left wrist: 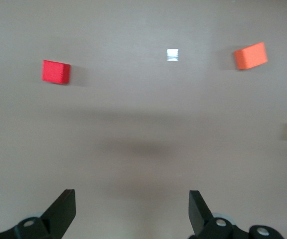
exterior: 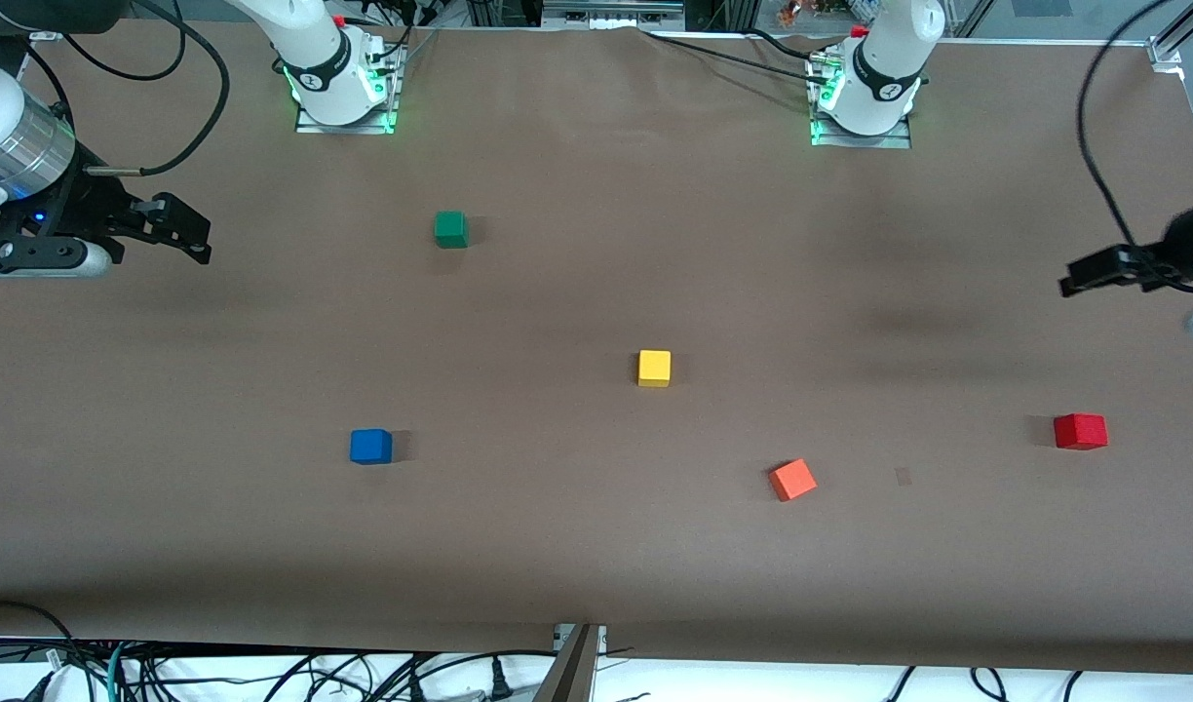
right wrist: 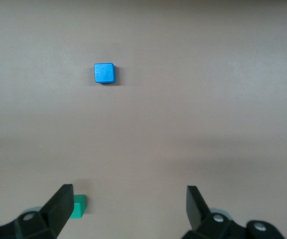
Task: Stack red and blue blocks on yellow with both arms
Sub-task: 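Reach the left gripper down toward the red cube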
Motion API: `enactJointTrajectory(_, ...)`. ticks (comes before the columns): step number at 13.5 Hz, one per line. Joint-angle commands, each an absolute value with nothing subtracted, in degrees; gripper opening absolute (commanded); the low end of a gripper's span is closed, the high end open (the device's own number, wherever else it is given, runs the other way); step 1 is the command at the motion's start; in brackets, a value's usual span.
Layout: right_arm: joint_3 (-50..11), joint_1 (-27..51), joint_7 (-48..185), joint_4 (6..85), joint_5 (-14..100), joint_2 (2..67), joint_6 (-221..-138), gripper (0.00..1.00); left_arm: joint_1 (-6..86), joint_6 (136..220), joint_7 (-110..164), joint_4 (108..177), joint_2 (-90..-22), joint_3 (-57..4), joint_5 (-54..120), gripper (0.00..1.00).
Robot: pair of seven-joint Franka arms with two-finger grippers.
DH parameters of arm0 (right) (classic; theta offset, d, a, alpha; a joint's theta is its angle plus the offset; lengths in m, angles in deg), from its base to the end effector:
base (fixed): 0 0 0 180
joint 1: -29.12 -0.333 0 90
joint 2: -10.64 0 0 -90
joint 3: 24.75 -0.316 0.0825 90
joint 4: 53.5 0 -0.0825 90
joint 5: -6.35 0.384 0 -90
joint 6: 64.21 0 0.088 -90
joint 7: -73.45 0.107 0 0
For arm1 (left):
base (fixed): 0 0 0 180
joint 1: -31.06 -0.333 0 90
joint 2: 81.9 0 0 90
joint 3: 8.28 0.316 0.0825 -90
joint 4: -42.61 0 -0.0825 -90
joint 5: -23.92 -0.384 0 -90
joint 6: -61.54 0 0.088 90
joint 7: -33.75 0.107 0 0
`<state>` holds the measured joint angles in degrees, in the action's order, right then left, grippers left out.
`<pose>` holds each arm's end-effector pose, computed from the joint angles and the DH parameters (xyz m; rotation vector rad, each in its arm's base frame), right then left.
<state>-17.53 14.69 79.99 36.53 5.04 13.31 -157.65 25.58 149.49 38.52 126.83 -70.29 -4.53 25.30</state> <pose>0.5694 0.0714 0.6035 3.1145 0.0204 0.0259 0.6004 0.0911 0.5512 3.1047 0.1215 -0.2097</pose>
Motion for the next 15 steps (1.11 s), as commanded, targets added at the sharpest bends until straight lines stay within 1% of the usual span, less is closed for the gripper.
enactJointTrajectory(1,-17.7,14.9,80.1,35.2,4.2,13.7,-156.5,1.0,20.5,152.3,46.2,122.3,-62.1,-4.8,24.4,1.0)
enactJointTrajectory(4,-17.7,14.9,80.1,35.2,4.2,13.8,-156.5,1.0,17.4,162.4,50.7,122.4,-54.3,-4.9,24.6,1.0)
enactJointTrajectory(8,-17.8,14.6,79.4,35.2,4.3,14.9,-156.5,1.0,15.7,173.0,53.9,123.3,-46.6,-4.9,24.3,1.0)
enactJointTrajectory(10,-17.8,14.5,79.0,35.5,4.7,15.4,-156.4,1.0,13.9,179.0,60.1,123.6,-42.4,-4.9,24.4,1.0)
enactJointTrajectory(12,-17.8,14.4,79.1,35.6,4.8,16.5,-156.4,1.0,12.3,184.1,64.3,124.6,-40.4,-4.9,24.8,1.0)
enactJointTrajectory(15,-18.0,14.3,78.0,35.6,5.2,19.6,-156.6,1.0,11.9,186.2,64.7,125.5,-38.7,-4.9,24.7,1.0)
